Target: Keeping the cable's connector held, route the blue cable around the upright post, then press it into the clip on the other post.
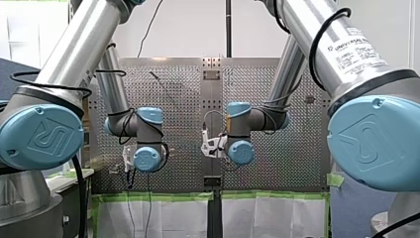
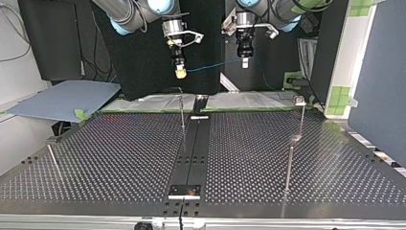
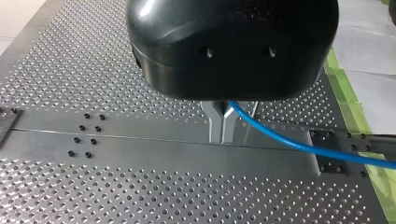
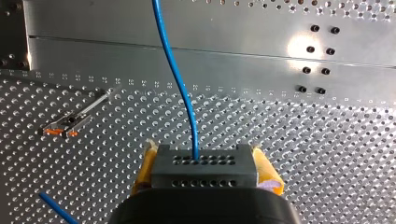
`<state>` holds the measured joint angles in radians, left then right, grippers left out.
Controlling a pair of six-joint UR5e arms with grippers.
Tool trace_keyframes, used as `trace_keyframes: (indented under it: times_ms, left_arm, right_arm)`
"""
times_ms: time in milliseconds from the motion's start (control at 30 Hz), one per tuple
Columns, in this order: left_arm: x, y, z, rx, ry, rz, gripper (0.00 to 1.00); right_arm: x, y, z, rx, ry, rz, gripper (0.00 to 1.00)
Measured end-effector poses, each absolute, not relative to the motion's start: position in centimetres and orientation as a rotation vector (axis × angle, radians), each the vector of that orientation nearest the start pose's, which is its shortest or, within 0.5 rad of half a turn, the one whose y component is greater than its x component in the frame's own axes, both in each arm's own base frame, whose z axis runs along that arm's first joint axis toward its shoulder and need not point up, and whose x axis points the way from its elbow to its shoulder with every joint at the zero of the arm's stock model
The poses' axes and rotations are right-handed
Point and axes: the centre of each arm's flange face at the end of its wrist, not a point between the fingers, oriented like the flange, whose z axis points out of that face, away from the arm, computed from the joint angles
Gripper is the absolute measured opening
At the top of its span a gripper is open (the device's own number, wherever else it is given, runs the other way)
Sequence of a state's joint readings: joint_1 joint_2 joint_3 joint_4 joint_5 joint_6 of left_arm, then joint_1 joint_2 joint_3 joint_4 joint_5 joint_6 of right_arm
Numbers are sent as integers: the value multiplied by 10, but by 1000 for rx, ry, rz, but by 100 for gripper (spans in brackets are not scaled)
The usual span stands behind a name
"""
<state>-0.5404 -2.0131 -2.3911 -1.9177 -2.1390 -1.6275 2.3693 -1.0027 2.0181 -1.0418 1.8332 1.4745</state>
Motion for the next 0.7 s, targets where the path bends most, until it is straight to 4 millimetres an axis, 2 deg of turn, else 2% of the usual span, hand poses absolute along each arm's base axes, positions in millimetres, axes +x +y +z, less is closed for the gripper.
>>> trace_keyframes:
  times_ms: [167, 333, 700]
  left_arm:
    - [286, -264, 70, -51, 1603, -6, 0]
    - [286, -264, 70, -51, 1603, -6, 0]
    - [286, -264, 70, -51, 1603, -6, 0]
  right_arm:
    - [458, -298, 88, 1587, -812, 1531, 0]
    - [459, -305, 73, 1619, -817, 1454, 0]
    - [442, -289, 3, 1822, -852, 1257, 0]
